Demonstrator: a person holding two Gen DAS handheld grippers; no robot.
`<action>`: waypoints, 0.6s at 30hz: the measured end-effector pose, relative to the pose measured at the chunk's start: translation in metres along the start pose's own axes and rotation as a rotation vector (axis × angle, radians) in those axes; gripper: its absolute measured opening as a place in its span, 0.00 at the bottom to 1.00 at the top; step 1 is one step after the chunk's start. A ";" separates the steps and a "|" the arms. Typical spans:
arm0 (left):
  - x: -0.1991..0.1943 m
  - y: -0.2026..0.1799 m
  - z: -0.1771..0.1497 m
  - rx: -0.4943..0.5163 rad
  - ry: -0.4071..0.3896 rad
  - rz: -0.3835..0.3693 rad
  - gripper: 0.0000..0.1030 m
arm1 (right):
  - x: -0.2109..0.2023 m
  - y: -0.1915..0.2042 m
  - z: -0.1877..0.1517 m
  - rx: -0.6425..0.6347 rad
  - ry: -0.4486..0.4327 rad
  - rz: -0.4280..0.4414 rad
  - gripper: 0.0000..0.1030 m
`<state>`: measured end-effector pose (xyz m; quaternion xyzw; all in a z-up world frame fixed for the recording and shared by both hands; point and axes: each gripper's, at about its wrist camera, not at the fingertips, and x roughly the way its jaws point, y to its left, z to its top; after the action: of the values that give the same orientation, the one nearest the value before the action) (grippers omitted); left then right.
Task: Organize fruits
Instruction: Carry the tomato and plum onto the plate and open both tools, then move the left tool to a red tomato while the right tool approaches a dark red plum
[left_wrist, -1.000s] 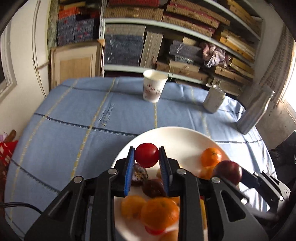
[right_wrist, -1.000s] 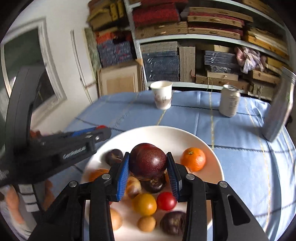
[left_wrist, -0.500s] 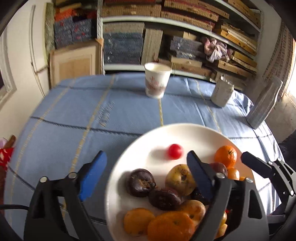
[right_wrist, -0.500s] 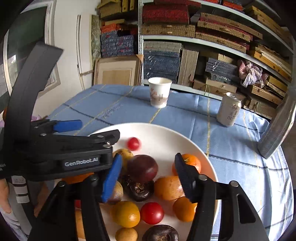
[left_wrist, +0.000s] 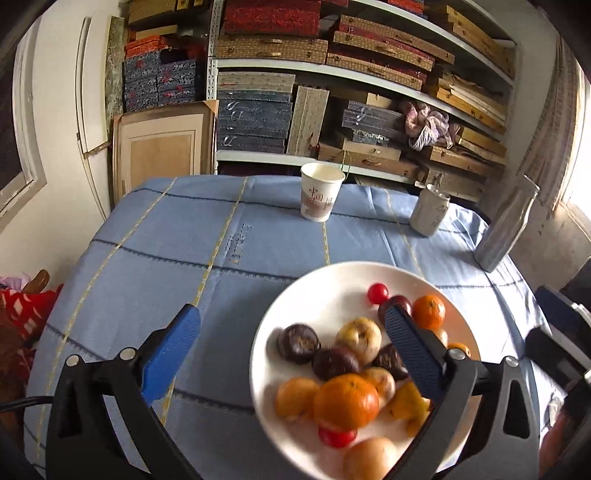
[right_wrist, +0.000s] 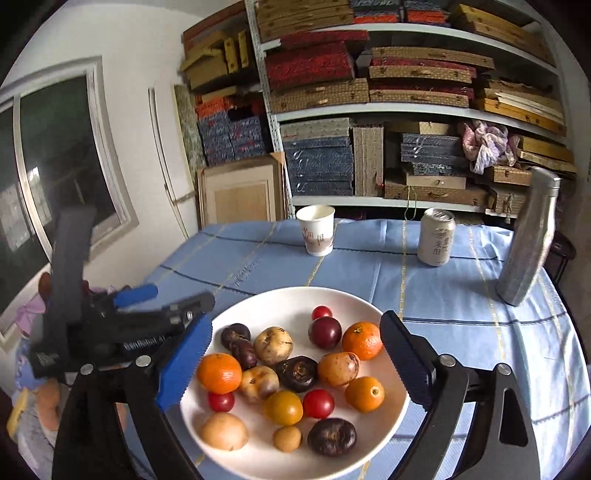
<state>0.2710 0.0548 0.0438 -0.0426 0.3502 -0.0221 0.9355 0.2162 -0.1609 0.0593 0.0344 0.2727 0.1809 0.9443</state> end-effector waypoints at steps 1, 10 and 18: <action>-0.004 0.000 -0.002 -0.005 0.002 -0.012 0.96 | -0.008 -0.001 0.000 0.009 -0.011 0.000 0.90; -0.044 -0.020 -0.080 0.040 0.039 -0.031 0.96 | -0.067 -0.027 -0.046 0.181 -0.025 0.083 0.96; -0.075 -0.048 -0.148 0.148 0.065 0.008 0.96 | -0.089 -0.032 -0.130 0.123 0.074 0.007 0.96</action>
<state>0.1165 0.0030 -0.0137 0.0290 0.3781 -0.0457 0.9242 0.0882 -0.2267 -0.0111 0.0865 0.3177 0.1685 0.9291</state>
